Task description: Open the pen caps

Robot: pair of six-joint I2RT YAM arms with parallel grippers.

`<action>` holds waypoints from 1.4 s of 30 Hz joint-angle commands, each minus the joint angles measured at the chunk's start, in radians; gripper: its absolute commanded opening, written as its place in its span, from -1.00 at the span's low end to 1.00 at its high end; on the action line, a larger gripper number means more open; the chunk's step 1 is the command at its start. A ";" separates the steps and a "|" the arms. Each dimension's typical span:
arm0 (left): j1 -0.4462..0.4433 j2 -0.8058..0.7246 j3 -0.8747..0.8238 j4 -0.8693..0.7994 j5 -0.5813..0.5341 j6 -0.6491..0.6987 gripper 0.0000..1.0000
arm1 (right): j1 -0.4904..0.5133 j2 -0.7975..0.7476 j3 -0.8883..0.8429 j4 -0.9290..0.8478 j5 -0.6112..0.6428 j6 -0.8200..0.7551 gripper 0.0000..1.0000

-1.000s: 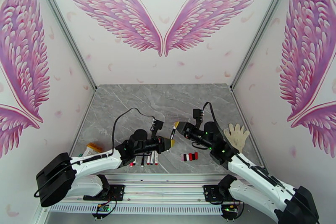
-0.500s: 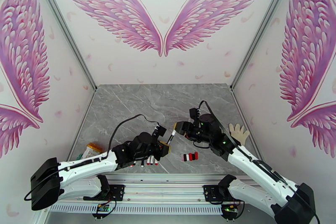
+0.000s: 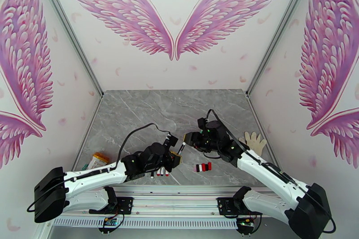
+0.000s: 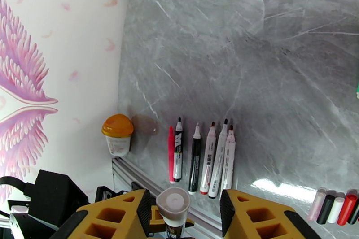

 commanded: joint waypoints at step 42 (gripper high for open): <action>0.000 -0.021 -0.047 0.121 0.127 -0.077 -0.99 | -0.036 0.011 0.004 0.225 0.011 -0.019 -0.81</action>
